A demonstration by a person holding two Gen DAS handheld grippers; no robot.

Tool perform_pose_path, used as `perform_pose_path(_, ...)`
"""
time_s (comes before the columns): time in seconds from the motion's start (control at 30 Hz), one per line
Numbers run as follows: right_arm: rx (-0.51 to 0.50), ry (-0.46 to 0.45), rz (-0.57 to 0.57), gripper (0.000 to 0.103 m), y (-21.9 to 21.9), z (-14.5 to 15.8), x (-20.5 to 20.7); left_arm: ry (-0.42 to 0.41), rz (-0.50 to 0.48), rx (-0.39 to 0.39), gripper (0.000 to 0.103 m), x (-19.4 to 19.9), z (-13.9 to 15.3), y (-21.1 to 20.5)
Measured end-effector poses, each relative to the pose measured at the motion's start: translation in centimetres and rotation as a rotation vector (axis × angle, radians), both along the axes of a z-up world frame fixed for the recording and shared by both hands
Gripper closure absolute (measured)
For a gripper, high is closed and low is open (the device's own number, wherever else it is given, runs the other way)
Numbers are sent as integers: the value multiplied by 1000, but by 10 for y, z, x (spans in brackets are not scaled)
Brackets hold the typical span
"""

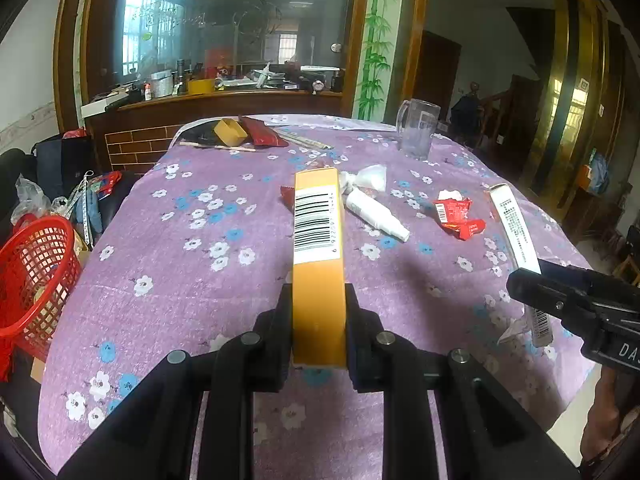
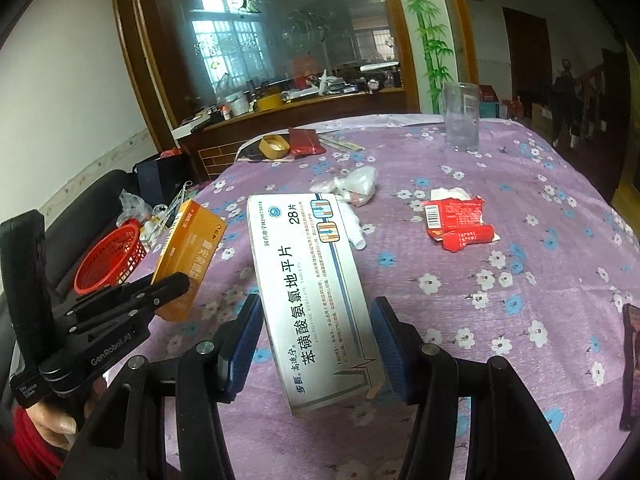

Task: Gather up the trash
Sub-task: 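Hold the orange box in the left tool and white box in the right tool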

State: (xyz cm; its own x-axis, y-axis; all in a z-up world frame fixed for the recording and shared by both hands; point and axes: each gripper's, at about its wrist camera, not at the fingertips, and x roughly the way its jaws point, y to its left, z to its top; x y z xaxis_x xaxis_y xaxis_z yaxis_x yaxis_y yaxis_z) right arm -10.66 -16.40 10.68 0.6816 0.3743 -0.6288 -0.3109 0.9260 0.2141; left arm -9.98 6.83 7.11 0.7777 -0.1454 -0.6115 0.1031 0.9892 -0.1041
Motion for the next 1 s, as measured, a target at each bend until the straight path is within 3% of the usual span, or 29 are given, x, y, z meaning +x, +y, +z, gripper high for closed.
perform_pose_path(1.0, -19, 31, 14, 43, 5, -10, 4, 11, -4, -1, 82, 0, -4, -4)
